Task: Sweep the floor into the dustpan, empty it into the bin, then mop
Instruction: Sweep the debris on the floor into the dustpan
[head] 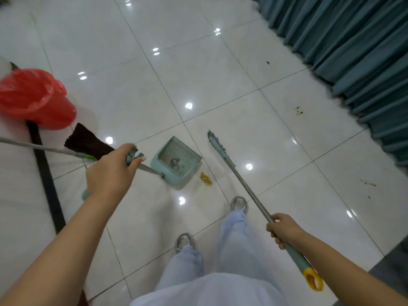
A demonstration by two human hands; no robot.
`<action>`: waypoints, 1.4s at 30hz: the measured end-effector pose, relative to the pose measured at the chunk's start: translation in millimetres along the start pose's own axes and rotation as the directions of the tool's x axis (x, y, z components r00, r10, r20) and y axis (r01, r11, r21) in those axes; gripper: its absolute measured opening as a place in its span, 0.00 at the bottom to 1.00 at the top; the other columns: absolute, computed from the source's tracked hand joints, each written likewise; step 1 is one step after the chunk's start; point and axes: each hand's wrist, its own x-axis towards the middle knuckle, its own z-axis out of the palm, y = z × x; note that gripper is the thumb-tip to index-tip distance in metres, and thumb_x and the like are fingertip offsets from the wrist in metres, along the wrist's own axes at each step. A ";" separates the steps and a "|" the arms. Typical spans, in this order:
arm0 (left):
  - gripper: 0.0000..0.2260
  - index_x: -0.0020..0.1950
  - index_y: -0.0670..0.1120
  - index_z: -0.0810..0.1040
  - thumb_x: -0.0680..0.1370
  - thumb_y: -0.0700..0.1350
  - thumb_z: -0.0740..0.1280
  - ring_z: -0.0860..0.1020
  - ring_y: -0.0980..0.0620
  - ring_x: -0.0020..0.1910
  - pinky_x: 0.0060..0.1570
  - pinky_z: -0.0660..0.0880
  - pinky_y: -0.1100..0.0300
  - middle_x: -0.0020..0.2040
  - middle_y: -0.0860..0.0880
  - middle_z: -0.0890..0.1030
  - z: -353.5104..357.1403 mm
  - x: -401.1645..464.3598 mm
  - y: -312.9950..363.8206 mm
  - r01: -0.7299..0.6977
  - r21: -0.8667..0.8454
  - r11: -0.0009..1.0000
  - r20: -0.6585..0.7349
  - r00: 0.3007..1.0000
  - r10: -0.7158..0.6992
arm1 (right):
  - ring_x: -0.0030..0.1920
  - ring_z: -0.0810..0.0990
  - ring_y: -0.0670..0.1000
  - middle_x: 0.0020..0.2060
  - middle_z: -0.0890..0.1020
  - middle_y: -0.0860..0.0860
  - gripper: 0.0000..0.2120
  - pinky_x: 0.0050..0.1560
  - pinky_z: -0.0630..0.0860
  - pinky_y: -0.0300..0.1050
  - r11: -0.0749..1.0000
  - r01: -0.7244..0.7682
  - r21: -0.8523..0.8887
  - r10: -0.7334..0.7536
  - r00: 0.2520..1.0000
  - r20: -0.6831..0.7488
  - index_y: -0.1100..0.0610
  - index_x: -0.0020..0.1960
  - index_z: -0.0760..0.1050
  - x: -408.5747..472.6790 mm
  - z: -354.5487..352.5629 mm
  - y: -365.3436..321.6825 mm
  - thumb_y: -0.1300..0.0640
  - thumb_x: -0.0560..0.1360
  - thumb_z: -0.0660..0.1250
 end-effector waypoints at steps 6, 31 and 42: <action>0.16 0.57 0.53 0.77 0.75 0.60 0.65 0.79 0.40 0.45 0.40 0.72 0.53 0.45 0.46 0.83 13.5 61.2 66.5 -0.025 -0.009 1.000 -0.006 1.000 0.025 | 0.24 0.68 0.51 0.32 0.74 0.58 0.13 0.22 0.66 0.37 0.998 0.061 0.013 -0.061 0.998 0.013 0.59 0.59 0.70 33.5 -54.5 -34.1 0.66 0.75 0.62; 0.16 0.56 0.54 0.76 0.76 0.62 0.63 0.78 0.42 0.43 0.40 0.73 0.53 0.44 0.47 0.82 96.2 384.9 346.6 0.032 0.032 0.999 -0.011 0.999 -0.032 | 0.27 0.70 0.50 0.36 0.74 0.56 0.14 0.24 0.71 0.40 0.994 0.110 -0.010 -0.108 0.991 0.081 0.56 0.62 0.70 231.0 -340.9 -257.3 0.63 0.77 0.63; 0.16 0.57 0.55 0.76 0.75 0.62 0.63 0.79 0.44 0.43 0.37 0.72 0.55 0.44 0.48 0.82 102.6 599.6 392.5 -0.025 -0.025 0.999 0.015 1.000 0.026 | 0.31 0.73 0.50 0.39 0.76 0.57 0.21 0.26 0.73 0.40 0.987 0.139 0.079 -0.141 0.990 0.018 0.54 0.68 0.67 307.1 -407.5 -473.5 0.63 0.76 0.62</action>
